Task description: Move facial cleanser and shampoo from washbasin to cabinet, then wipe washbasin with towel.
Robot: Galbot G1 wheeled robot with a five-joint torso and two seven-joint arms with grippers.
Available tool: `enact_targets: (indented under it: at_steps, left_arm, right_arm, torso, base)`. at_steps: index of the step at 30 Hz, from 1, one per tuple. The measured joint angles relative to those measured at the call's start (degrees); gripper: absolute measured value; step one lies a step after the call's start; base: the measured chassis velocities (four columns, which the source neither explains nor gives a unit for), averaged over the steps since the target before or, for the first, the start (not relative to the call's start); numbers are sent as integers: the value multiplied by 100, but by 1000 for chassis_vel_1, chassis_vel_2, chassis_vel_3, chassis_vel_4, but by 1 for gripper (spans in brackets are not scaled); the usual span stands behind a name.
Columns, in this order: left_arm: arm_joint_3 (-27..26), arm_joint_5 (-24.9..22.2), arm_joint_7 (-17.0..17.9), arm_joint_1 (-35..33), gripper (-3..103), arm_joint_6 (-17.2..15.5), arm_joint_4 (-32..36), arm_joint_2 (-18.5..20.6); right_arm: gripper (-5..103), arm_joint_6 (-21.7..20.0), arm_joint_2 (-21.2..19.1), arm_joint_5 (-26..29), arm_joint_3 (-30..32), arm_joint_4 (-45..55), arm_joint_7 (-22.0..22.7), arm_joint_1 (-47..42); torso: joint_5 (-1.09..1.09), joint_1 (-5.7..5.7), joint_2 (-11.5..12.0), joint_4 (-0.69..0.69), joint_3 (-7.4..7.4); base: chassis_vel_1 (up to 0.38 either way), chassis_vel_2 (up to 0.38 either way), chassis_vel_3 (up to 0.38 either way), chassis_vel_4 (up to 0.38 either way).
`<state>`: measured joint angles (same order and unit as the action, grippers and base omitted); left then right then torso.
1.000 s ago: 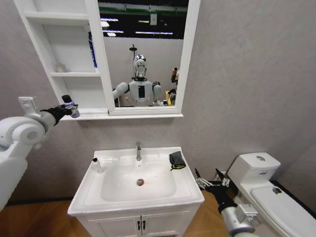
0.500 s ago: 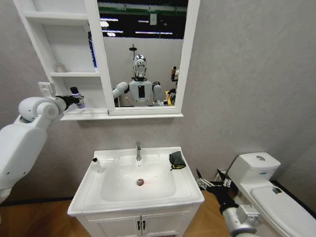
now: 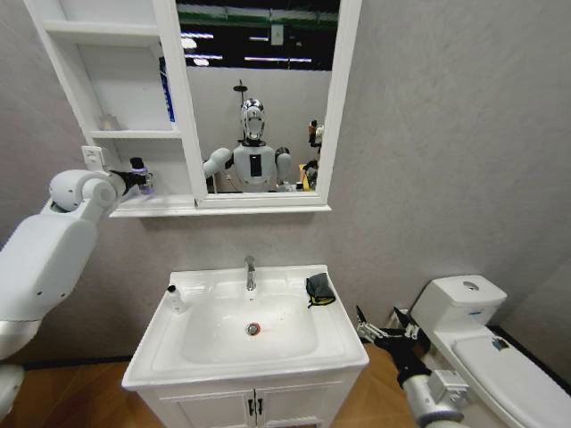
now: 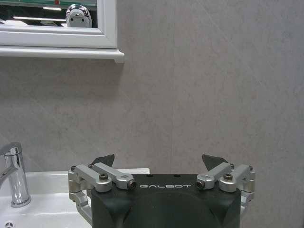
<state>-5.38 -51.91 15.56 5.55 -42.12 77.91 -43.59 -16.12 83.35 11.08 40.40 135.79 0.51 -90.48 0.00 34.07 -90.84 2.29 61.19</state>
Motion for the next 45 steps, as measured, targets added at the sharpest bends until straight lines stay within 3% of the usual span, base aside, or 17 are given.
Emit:
enact_targets:
  at_steps: [2,12,14,16,18,21,32,36,38,39,42,43,45]
  left_arm:
    - [9,-7,0,-14,41,-4,17,6]
    - [9,-34,24,-86,60,-6,131,11]
    - [8,-34,32,-94,66,-6,139,7]
    - [-9,-35,55,-126,82,-6,171,-9]
    - [-24,-36,75,-150,82,-6,195,-13]
    - [-133,-97,149,-289,97,-6,345,-13]
    - [-813,-484,486,-1161,100,-6,1187,196]
    - [-1302,-629,702,-1684,100,16,1805,318]
    - [-1724,-789,992,-2340,100,137,2605,446]
    - [-1724,-789,992,-2340,100,137,2605,446]
    - [-2254,-725,1453,-3758,100,352,3739,446]
    - [-2254,-725,1453,-3758,100,352,3739,446]
    - [-2548,-422,1632,-4682,100,457,4222,165]
  right_arm:
    - [100,3,-2,0,0,-17,4,23]
    - [100,3,3,0,-3,-28,14,42]
    - [100,3,6,0,0,-22,16,39]
    - [100,3,14,0,3,-11,18,21]
    - [100,3,17,0,3,-7,18,13]
    - [100,3,19,-1,4,27,22,0]
    - [100,-16,12,-19,-23,68,36,10]
    - [100,-21,24,-31,-33,85,39,2]
    - [100,-24,29,-37,-39,112,42,-7]
    - [100,-24,29,-37,-39,112,42,-7]
    - [100,-29,52,-69,-73,123,45,-7]
    - [100,-29,52,-69,-73,123,45,-7]
    - [100,-30,71,-101,-104,137,46,-13]
  torso:
    - [0,0,0,0,0]
    - [0,0,0,0,0]
    - [0,0,0,0,0]
    - [0,0,0,1,0]
    - [0,0,0,1,0]
    - [0,0,0,2,0]
    - [-1,0,0,0,0]
    - [0,0,0,1,0]
    - [0,0,0,0,0]
    - [0,0,0,0,0]
    - [-2,-1,0,-1,-1]
    - [-2,-1,0,-1,-1]
    - [1,-1,0,0,-1]
  base:
    - [0,0,0,0]
    - [0,0,0,0]
    - [0,0,0,0]
    - [0,0,0,0]
    - [0,0,0,0]
    - [0,0,0,0]
    - [0,0,0,0]
    - [0,0,0,0]
    - [0,0,0,0]
    - [0,0,0,0]
    - [0,0,0,0]
    - [0,0,0,0]
    - [0,0,0,0]
